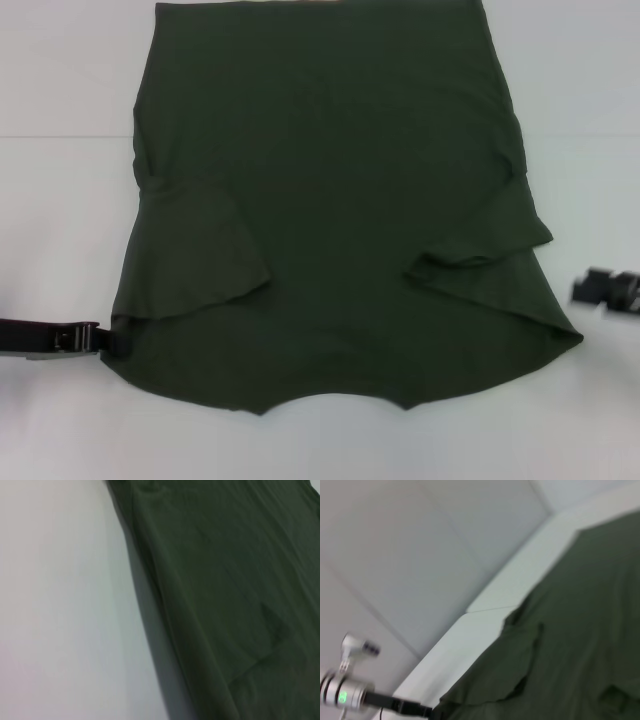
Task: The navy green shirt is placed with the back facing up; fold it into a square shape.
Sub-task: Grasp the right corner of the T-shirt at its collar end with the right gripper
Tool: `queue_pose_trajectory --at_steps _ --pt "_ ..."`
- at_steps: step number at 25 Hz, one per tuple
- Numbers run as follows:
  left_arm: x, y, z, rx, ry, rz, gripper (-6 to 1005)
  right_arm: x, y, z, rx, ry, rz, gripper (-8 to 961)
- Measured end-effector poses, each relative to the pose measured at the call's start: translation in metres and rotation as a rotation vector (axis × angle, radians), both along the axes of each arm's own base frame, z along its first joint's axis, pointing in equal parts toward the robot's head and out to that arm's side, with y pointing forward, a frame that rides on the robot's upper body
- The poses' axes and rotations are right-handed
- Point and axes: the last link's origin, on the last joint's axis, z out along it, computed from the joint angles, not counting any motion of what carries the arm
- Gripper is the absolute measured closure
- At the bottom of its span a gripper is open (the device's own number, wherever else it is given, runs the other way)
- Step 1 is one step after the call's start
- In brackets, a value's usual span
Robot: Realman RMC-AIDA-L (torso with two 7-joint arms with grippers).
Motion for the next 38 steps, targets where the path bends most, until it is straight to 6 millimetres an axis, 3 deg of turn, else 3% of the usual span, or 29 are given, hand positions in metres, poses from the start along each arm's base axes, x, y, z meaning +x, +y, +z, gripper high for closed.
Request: queue_pose_trajectory --at_steps 5,12,21,27,38 --pt "0.000 -0.001 0.001 -0.004 0.001 -0.011 962 0.000 0.022 0.032 -0.128 0.026 -0.262 11" --pt "-0.001 -0.003 0.001 -0.010 0.001 -0.018 962 -0.009 0.053 0.039 -0.236 -0.162 -0.467 12" --pt "0.000 -0.002 0.003 -0.015 -0.001 -0.025 962 -0.021 0.076 0.023 -0.282 -0.365 -0.491 12" --pt "0.000 -0.001 0.007 -0.012 0.002 -0.028 962 -0.025 0.079 0.012 -0.306 -0.405 -0.492 11" --pt "0.000 0.000 0.008 -0.007 0.003 -0.033 962 -0.014 0.079 -0.011 -0.326 -0.459 -0.509 12"
